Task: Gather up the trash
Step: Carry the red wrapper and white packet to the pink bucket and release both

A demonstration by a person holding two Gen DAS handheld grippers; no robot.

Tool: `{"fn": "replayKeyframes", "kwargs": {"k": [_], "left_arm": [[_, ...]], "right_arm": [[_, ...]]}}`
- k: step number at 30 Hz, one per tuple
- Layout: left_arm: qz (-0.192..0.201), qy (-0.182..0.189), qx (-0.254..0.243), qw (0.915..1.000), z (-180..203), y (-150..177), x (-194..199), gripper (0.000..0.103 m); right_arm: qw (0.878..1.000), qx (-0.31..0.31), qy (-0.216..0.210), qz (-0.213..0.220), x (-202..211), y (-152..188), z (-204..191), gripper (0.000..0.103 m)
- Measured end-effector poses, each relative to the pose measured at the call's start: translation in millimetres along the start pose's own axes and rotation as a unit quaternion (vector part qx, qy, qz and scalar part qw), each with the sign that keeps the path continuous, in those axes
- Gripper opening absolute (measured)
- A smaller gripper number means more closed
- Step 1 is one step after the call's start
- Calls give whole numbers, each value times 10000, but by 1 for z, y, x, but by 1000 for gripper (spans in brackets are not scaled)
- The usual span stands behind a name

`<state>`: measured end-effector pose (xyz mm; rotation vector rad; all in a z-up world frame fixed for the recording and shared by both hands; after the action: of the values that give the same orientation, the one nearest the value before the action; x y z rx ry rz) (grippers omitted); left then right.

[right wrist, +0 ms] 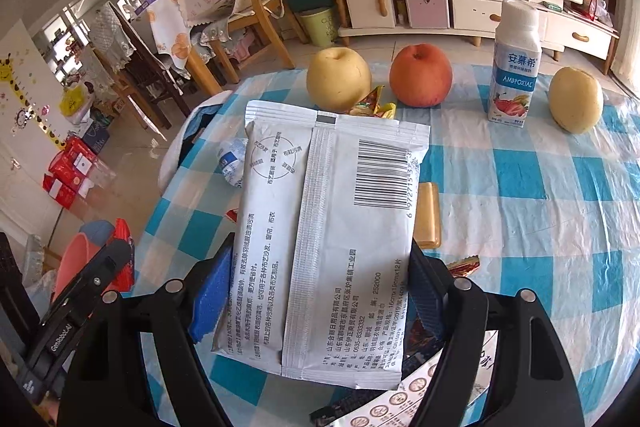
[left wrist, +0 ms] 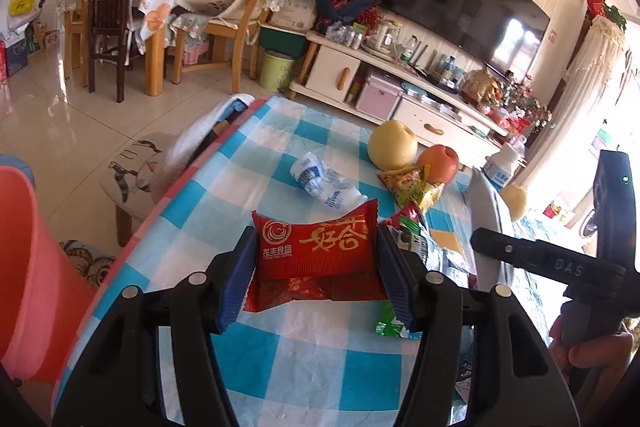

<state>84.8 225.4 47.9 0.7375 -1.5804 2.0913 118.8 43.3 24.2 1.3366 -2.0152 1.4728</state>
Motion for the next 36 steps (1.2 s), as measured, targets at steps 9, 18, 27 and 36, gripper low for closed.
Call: {"fn": "replayKeyframes", "kwargs": {"k": [9, 18, 27, 36], "left_arm": [[450, -689, 790, 9935, -61, -18, 31, 61], [606, -1565, 1748, 9702, -148, -28, 58, 61], [914, -2659, 2419, 9287, -238, -40, 97, 61], [746, -2928, 3266, 8955, -317, -30, 122, 61]], "right_arm": [[9976, 371, -576, 93, 7, 9, -68, 77], [9870, 1015, -1245, -51, 3, 22, -164, 77], [9724, 1482, -1785, -230, -12, 40, -260, 77], [9599, 1717, -2176, -417, -59, 52, -346, 77]]}}
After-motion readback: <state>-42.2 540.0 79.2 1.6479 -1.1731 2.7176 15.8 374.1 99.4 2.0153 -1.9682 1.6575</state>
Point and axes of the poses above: each gripper's, at about its wrist camera, not at the fingertips, and x roughly against the way its jaws point, z to its right, y to its underside, the point moved 8 cm from there along -x, roughly the way its jaws point, and after that the axes turned 6 degrees about -y, right-handed, at the moved point
